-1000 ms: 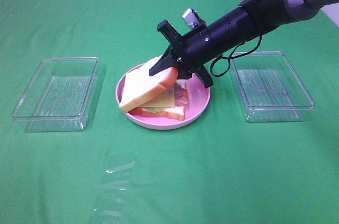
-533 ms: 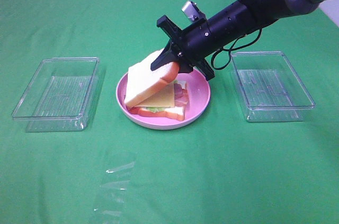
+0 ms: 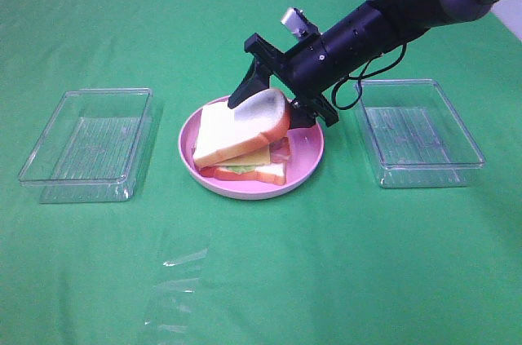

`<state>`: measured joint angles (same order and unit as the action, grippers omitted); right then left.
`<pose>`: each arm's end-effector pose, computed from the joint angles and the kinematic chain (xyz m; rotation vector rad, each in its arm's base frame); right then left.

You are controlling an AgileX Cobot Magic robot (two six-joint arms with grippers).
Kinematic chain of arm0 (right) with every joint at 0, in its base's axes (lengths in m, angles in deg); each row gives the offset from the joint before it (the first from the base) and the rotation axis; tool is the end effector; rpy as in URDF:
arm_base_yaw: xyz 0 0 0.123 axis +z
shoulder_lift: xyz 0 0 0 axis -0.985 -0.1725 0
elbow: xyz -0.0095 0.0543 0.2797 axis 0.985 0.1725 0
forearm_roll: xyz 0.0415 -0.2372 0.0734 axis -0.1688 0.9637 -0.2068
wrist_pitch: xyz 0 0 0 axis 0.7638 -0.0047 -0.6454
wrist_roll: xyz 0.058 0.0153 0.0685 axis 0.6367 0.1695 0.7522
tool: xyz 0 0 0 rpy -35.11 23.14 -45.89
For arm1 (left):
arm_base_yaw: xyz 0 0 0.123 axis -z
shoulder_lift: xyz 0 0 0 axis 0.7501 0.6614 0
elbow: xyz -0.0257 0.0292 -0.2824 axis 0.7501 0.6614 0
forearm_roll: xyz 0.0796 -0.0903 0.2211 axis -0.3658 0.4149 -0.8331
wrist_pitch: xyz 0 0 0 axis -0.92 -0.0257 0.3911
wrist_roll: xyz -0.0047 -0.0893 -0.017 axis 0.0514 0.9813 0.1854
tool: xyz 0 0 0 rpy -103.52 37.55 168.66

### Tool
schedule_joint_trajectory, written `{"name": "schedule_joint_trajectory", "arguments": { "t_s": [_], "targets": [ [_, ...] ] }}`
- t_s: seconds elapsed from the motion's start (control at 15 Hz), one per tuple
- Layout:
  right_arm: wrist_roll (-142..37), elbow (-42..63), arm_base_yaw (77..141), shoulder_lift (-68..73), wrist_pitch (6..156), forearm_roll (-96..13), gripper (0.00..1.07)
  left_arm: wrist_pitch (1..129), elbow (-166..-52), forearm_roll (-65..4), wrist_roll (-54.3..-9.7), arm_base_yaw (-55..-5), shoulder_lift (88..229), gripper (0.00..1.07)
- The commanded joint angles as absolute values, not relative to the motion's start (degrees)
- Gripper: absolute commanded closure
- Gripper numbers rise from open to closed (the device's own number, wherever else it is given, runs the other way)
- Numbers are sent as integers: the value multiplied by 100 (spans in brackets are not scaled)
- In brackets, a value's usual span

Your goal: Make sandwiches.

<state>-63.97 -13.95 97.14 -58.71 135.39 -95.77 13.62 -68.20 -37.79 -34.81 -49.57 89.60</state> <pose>0.4215 0.1899 0.1324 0.0194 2.8367 1.1367 -0.0097 -0.0103 0.2798 0.1110 2.0478 -0.0688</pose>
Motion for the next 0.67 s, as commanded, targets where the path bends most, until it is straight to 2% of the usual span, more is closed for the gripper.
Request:
{"name": "schedule_joint_trajectory", "arguments": {
  "t_s": [0.07, 0.33, 0.4, 0.47, 0.67],
  "targets": [
    [-6391, -1418, 9714, -5578, 13613, -9147, 24, 1448, -6826, -3761, -3435, -4963, 8834, 9],
    [-5538, -1418, 9714, -5017, 13625, -7502, 24, 1448, -6826, -3761, -3435, -4963, 8834, 9],
    [-5051, -1418, 9714, -4839, 13642, -6889, 21, 1448, -6826, -3761, -3435, -4963, 8834, 9],
    [-4380, -1418, 9714, -4541, 13951, -5761, 16, 1448, -6826, -3761, -3435, -4963, 8834, 9],
    [-3779, -1418, 9714, -4020, 14799, -3944, 16, 1448, -6826, -3761, -3441, -4963, 8834, 9]
  ]
}}
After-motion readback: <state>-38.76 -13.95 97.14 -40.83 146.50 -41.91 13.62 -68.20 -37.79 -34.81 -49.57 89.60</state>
